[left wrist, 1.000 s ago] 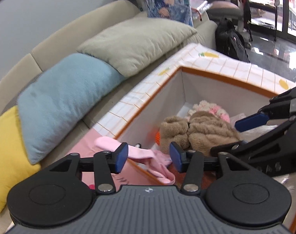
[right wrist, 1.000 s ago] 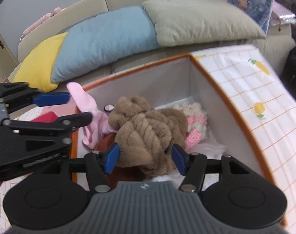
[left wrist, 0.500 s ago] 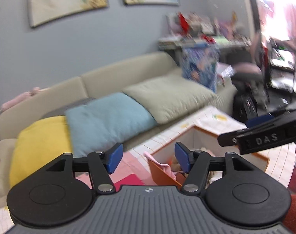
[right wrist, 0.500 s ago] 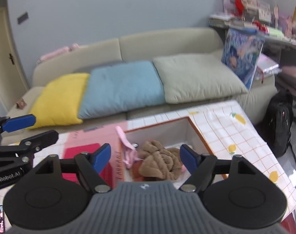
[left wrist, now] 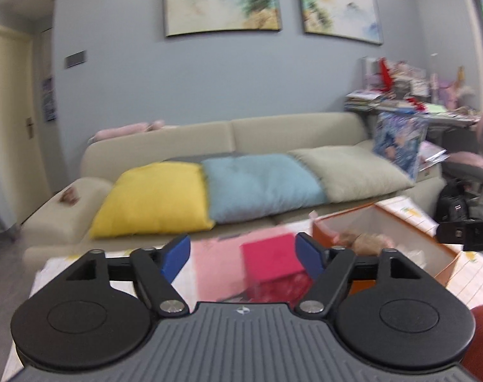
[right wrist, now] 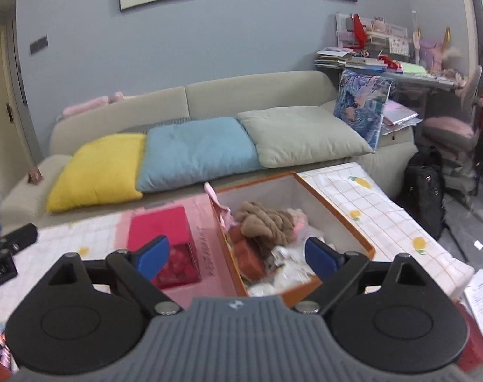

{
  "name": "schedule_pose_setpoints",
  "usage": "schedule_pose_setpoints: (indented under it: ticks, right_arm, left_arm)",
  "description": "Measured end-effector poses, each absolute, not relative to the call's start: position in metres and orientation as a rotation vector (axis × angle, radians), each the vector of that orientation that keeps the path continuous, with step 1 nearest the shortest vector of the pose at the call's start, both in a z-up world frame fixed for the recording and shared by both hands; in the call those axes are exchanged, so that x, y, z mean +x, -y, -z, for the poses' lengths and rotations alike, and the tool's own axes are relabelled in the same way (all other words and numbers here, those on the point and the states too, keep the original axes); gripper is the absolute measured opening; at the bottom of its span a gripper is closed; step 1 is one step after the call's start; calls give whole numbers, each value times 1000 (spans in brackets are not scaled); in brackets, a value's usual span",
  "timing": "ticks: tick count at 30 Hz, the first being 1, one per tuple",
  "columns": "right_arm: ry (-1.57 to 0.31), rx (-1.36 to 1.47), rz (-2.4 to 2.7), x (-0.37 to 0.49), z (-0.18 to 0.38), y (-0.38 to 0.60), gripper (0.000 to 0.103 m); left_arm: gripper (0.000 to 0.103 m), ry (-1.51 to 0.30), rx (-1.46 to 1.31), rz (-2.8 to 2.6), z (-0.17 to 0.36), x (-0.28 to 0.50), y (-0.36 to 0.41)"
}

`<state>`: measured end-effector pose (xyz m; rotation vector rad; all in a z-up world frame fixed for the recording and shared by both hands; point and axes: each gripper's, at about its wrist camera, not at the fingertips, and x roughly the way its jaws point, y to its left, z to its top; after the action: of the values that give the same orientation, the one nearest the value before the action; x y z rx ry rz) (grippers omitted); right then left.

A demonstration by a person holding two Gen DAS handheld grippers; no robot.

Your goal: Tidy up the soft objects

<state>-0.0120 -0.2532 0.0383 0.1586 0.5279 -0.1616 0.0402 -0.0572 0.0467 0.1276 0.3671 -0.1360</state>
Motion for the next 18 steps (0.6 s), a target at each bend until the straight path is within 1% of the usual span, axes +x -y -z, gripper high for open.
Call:
schedule_pose_setpoints:
  ticks: [3, 6, 9, 14, 18]
  right_arm:
    - [-568, 98, 143, -15, -25, 241, 90]
    - [-600, 99, 148, -16, -14, 238, 91]
    - [-602, 103, 160, -18, -7, 235, 95]
    - [-613, 74, 149, -21, 2, 231, 95]
    - [-635, 70, 136, -25, 11, 226, 95]
  left_arm:
    - [90, -393, 141, 101, -34, 29, 51]
    - [90, -440, 114, 96, -22, 22, 45]
    - [90, -490, 91, 100, -14, 19, 43]
    - [90, -529, 107, 96, -5, 13, 48]
    - [90, -609, 112, 98, 4, 12, 53]
